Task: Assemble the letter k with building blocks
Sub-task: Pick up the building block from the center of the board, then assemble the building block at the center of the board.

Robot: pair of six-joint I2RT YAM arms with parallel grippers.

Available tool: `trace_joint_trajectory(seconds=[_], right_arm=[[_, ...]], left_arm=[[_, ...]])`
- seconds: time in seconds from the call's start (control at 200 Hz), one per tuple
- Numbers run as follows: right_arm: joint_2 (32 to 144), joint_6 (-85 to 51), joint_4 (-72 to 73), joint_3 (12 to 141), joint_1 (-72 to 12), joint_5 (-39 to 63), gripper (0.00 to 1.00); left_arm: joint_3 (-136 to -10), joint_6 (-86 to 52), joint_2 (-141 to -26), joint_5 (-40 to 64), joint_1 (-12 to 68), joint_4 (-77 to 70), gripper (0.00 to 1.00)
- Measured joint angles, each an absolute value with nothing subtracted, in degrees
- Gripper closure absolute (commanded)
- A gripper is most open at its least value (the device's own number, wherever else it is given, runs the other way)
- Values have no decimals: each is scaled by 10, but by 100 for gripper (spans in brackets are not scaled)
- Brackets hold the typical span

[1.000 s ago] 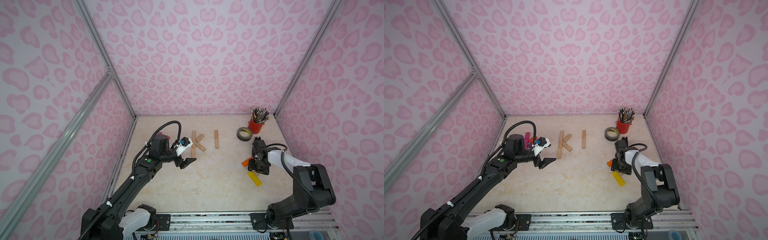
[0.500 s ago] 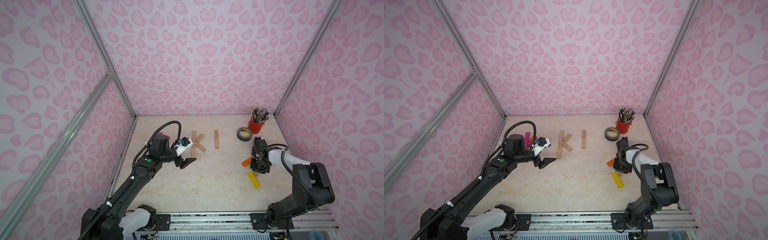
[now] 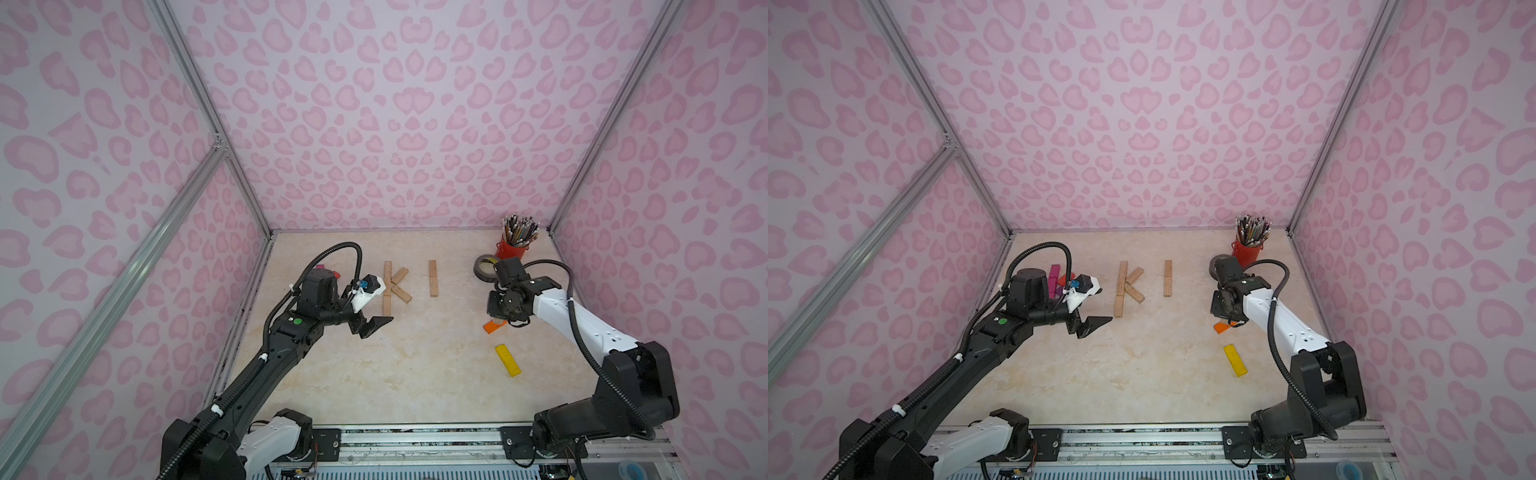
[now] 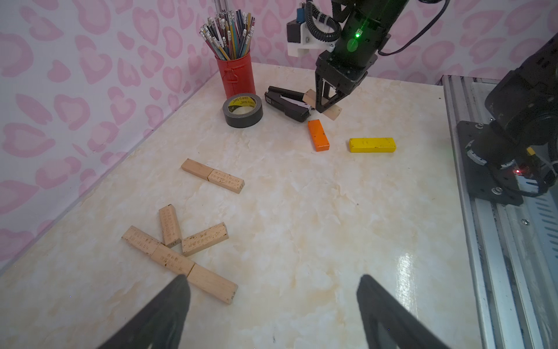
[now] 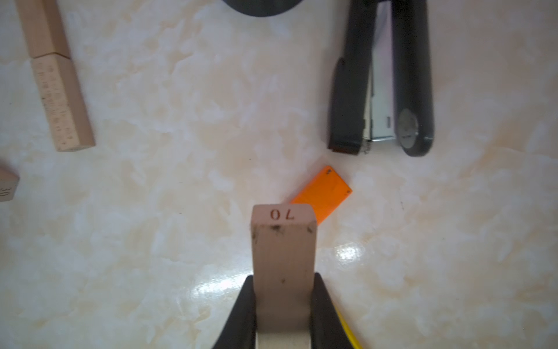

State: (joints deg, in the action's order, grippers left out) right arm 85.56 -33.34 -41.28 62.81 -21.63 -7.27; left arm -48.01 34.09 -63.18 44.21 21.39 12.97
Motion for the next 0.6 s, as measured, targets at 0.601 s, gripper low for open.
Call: trace_joint_trajectory(seconds=[0.601], right_arm=[[1126,-409,-448,846,-373,-83,84]], left_arm=[[-476,341,-623,437,215,129,11]])
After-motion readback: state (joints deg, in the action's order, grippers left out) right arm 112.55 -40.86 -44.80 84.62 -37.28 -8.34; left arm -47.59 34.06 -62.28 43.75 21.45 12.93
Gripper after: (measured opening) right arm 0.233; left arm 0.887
